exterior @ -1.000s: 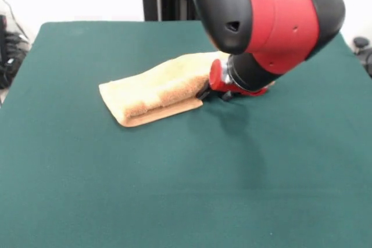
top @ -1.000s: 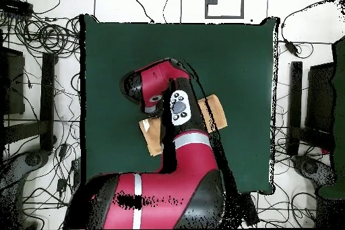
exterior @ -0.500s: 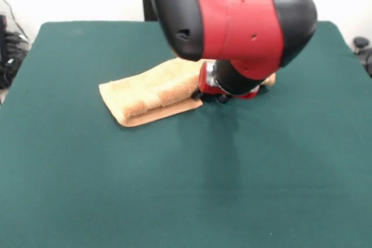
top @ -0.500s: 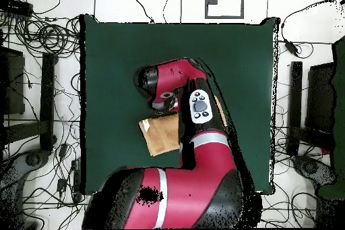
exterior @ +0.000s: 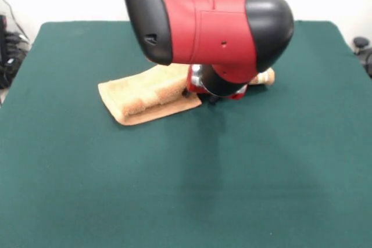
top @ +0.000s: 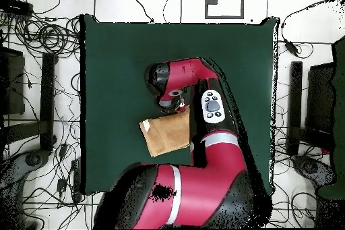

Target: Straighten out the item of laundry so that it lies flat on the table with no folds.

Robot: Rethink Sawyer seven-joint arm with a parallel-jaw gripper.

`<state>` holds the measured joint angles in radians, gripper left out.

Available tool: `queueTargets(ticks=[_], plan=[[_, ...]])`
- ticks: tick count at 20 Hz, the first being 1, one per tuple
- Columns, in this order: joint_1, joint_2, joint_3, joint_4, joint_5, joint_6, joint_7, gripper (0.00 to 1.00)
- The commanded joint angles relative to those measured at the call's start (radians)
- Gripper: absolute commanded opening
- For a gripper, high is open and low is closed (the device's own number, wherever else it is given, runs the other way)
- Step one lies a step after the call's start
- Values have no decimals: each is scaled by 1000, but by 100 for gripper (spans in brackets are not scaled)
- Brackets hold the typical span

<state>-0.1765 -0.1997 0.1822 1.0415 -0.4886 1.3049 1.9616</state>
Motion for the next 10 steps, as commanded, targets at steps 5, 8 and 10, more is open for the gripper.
queueTargets(ticks=[5, 8, 10], plan=[[-57, 34, -16, -42, -80, 133, -209, 100], [-69, 48, -4, -71, -93, 165, -245, 100], [-78, 56, 2, -83, -103, 177, -261, 100]])
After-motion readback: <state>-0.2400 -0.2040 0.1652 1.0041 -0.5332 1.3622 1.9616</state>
